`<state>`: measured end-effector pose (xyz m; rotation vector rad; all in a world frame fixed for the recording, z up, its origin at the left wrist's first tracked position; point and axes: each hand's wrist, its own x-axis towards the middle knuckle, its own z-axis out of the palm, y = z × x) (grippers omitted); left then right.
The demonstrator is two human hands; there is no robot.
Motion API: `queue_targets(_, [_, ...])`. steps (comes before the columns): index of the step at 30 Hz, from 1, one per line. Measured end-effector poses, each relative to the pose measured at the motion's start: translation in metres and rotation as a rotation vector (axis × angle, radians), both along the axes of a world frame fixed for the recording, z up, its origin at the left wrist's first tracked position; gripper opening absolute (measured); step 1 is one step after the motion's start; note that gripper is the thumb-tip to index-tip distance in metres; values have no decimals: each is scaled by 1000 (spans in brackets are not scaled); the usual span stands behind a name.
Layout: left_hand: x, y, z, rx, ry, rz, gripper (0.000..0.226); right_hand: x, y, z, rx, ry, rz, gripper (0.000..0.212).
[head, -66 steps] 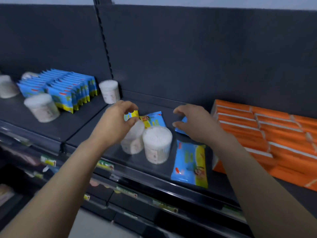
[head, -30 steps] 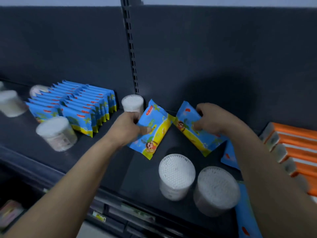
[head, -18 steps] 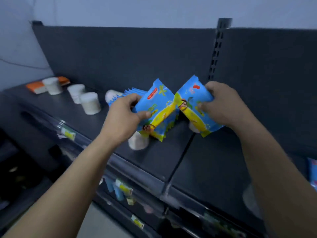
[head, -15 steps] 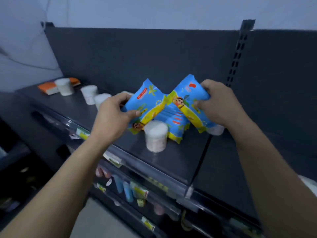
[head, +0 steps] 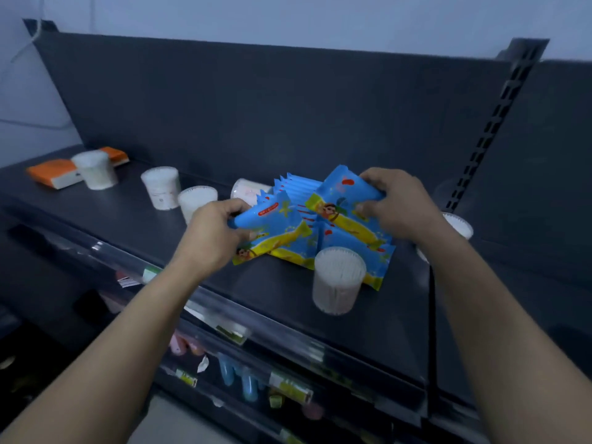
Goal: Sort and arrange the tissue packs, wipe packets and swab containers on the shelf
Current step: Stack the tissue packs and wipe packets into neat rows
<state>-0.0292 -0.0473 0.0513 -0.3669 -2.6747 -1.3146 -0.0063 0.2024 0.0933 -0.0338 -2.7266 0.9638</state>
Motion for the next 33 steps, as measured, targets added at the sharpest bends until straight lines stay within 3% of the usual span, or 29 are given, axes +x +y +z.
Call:
queue_targets(6, [-42, 5, -14, -228, -43, -63, 33, -24, 6, -8, 239, -160, 81, 31])
queue_targets(13, [-78, 21, -31, -468, 47, -240, 29, -31, -2, -28, 463, -298, 1, 42])
queue_targets(19, [-103, 17, -49, -545, 111, -426, 25, -31, -16, -46, 442, -374, -142, 33])
queue_targets(25, [-109, 5, -58, -531, 202, -450, 29, -17, -35, -58, 422, -414, -251, 33])
queue_targets(31, [-105, 2, -57, -565, 245, -364, 67, -12, -38, -60, 404, -453, -329, 38])
queue_targets(33, [-105, 3, -57, -549, 224, -379, 68, -14, -37, -60, 399, -449, -351, 38])
